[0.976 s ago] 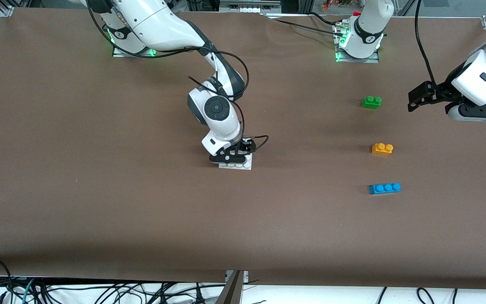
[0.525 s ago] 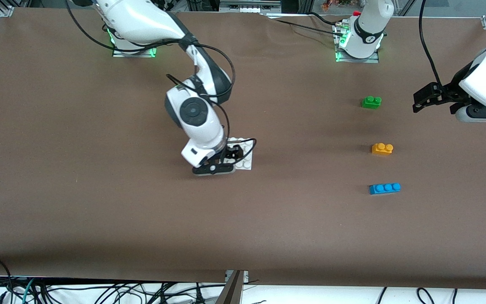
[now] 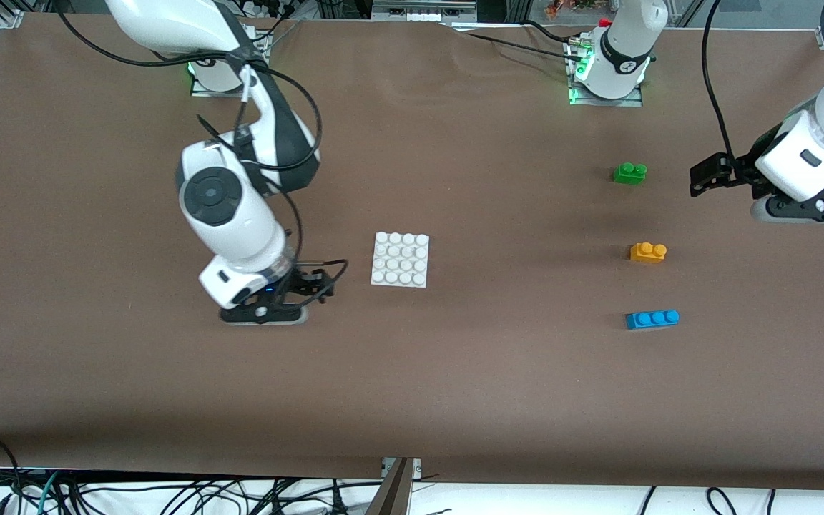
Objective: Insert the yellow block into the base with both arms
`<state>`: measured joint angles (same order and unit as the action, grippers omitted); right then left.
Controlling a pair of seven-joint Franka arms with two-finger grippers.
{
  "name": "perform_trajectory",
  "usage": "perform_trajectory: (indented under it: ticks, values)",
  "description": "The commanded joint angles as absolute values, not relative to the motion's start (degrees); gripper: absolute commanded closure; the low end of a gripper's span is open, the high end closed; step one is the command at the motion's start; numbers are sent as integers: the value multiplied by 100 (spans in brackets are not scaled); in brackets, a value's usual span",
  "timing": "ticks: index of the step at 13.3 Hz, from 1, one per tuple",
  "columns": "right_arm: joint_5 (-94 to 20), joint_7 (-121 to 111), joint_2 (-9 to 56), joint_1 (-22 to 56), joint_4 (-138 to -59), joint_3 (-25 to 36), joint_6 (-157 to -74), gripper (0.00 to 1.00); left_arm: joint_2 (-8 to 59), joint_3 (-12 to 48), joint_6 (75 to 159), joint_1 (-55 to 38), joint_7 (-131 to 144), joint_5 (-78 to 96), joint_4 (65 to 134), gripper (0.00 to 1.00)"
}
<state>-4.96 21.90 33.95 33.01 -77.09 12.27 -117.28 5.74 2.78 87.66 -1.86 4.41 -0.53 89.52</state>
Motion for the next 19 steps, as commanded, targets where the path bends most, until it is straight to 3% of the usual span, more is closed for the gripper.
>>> perform_trajectory:
  ticks: [1,5,10,14,19]
  values:
    - [-492,1996,3068,3322,-7743,1651,-11147,0,668,255,8701,-158,387,-167,8868,0]
    - [-484,1371,2524,3104,-7769,2083,-10400,0,721,255,9392,-27,308,-79,9665,0]
    - [-335,881,1549,1804,-8024,1582,-9748,0,686,255,11123,281,45,-70,11141,0]
    - [-316,826,705,960,-8358,1223,-9694,0,686,255,12582,491,-26,-70,12320,0]
    - [35,258,343,255,-8771,642,-9642,0,1176,264,13956,685,-404,-27,12946,0]
